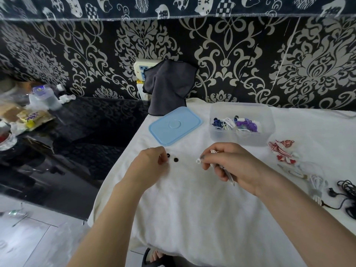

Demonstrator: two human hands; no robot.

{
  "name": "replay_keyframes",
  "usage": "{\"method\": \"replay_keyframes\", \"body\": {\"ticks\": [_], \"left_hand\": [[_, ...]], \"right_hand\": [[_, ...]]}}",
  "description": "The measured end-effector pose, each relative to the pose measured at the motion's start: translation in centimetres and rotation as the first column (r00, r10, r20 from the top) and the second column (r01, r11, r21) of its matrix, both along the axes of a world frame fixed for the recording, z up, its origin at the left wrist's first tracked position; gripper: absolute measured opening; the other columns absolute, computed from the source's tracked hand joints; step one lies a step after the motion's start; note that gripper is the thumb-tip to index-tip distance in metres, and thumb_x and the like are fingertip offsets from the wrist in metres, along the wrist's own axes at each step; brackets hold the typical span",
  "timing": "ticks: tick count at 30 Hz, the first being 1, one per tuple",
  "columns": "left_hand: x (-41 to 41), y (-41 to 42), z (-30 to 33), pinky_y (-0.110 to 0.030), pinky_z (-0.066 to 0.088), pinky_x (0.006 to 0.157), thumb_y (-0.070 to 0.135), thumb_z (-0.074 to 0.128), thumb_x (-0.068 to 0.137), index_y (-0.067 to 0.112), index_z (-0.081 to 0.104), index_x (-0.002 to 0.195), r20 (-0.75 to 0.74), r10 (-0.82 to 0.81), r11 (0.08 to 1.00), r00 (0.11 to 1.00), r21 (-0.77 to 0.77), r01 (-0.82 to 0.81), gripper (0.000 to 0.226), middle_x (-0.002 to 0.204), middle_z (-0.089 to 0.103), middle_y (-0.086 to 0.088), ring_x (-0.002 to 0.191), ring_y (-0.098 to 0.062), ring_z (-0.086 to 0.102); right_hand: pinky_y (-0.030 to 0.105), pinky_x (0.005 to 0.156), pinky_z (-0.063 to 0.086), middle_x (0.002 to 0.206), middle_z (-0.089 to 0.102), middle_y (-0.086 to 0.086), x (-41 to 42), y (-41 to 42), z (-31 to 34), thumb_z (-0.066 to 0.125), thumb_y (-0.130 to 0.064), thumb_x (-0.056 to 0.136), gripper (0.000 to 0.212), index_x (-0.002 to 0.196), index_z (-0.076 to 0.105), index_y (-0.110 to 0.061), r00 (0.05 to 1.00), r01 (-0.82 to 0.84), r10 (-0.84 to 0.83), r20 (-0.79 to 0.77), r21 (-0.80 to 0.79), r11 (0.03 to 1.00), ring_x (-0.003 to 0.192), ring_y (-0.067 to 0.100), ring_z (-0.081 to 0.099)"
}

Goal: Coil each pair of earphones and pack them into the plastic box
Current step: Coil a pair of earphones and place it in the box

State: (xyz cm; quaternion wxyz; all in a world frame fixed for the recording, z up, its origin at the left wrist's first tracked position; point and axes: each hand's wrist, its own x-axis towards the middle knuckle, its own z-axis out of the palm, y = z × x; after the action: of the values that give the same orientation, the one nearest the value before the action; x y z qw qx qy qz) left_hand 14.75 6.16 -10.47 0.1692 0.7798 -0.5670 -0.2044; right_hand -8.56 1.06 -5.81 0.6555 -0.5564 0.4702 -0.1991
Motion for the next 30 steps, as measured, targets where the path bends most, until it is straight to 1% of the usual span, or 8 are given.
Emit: {"method": "replay_keyframes", "body": {"ticks": [4,8,11,14,17,21,26,30], "left_hand": [[-0.8,-0.6,0.0,-0.025,0.044,0.059,0.018,0.060,0.092,0.026,0.057,0.090,0.039,-0.075,0.994,0.996,-0.076,0.077,0.008,0.091,0.063,0.008,0.069,-0.010,0.056],[-1.5,-1.1,-0.3,-0.031,0.051,0.068,0.022,0.057,0.096,0.031,0.060,0.105,0.112,-0.071,0.995,0.991,-0.056,0.078,0.014,0.095,0.061,0.010,0.076,-0.015,0.059],[-1.7,-1.5,-0.6,-0.038,0.055,0.076,0.021,0.056,0.095,0.026,0.063,0.102,0.170,-0.057,0.997,0.984,-0.045,0.065,0.011,0.098,0.062,0.006,0.084,-0.022,0.062],[-1.8,-1.6,-0.6,-0.039,0.055,0.074,0.021,0.057,0.094,0.024,0.062,0.097,0.182,-0.044,0.997,0.982,-0.058,0.055,0.007,0.096,0.061,0.005,0.084,-0.023,0.062],[-1.9,-1.6,-0.4,-0.040,0.055,0.073,0.019,0.055,0.094,0.024,0.059,0.098,0.199,-0.043,0.996,0.979,-0.073,0.058,0.007,0.095,0.061,0.004,0.082,-0.023,0.061],[-2.0,-1.4,0.3,-0.039,0.055,0.069,0.020,0.054,0.095,0.024,0.054,0.099,0.224,-0.033,0.994,0.974,-0.096,0.056,0.005,0.093,0.061,0.004,0.079,-0.022,0.059],[-2.9,-0.6,1.6,-0.032,0.050,0.061,0.021,0.061,0.089,0.027,0.054,0.090,0.072,-0.059,0.989,0.996,-0.128,0.068,0.009,0.082,0.061,0.008,0.067,-0.014,0.056],[-5.8,-0.3,1.8,-0.021,0.044,0.059,0.017,0.063,0.087,0.025,0.056,0.089,-0.082,-0.303,0.951,0.949,-0.092,0.296,0.011,0.079,0.062,0.007,0.058,-0.003,0.051]], "right_hand": [[0.025,0.046,0.035,0.079,0.074,0.010,0.2,0.0,0.1,0.069,-0.010,0.087,0.013,0.094,0.069,0.001,1.000,0.019,-0.019,0.020,0.009,1.000,0.051,0.015,0.042],[0.024,0.045,0.034,0.080,0.076,0.010,0.1,0.1,0.2,0.067,-0.009,0.088,0.009,0.093,0.069,-0.001,1.000,0.020,-0.020,0.010,0.001,1.000,0.051,0.015,0.040],[0.024,0.045,0.032,0.083,0.077,0.011,-0.1,0.0,0.2,0.069,-0.014,0.088,0.012,0.093,0.069,-0.002,0.999,0.035,-0.035,0.002,0.001,0.999,0.052,0.016,0.037],[0.022,0.042,0.028,0.082,0.076,0.007,-0.3,-0.1,0.3,0.069,-0.020,0.091,0.018,0.094,0.068,-0.003,0.998,0.054,-0.054,-0.014,-0.008,0.999,0.048,0.012,0.034],[0.022,0.041,0.026,0.082,0.076,0.008,-0.5,-0.1,0.4,0.069,-0.015,0.089,0.010,0.093,0.069,-0.006,0.997,0.078,-0.078,0.003,-0.015,0.997,0.043,0.008,0.034],[0.022,0.042,0.026,0.081,0.076,0.006,-0.7,-0.2,0.5,0.067,-0.015,0.089,0.012,0.092,0.078,-0.016,0.995,0.091,-0.091,0.029,-0.008,0.996,0.047,0.011,0.034],[0.022,0.043,0.026,0.081,0.074,0.005,-1.0,-0.2,1.0,0.067,-0.014,0.088,0.010,0.089,0.077,-0.016,0.997,0.072,-0.072,0.030,-0.005,0.997,0.049,0.013,0.034],[0.022,0.042,0.030,0.076,0.074,0.001,-1.3,-0.4,0.8,0.063,-0.011,0.087,0.011,0.089,0.073,-0.015,0.995,0.037,-0.046,-0.091,-0.097,0.995,0.045,0.014,0.038]]}}
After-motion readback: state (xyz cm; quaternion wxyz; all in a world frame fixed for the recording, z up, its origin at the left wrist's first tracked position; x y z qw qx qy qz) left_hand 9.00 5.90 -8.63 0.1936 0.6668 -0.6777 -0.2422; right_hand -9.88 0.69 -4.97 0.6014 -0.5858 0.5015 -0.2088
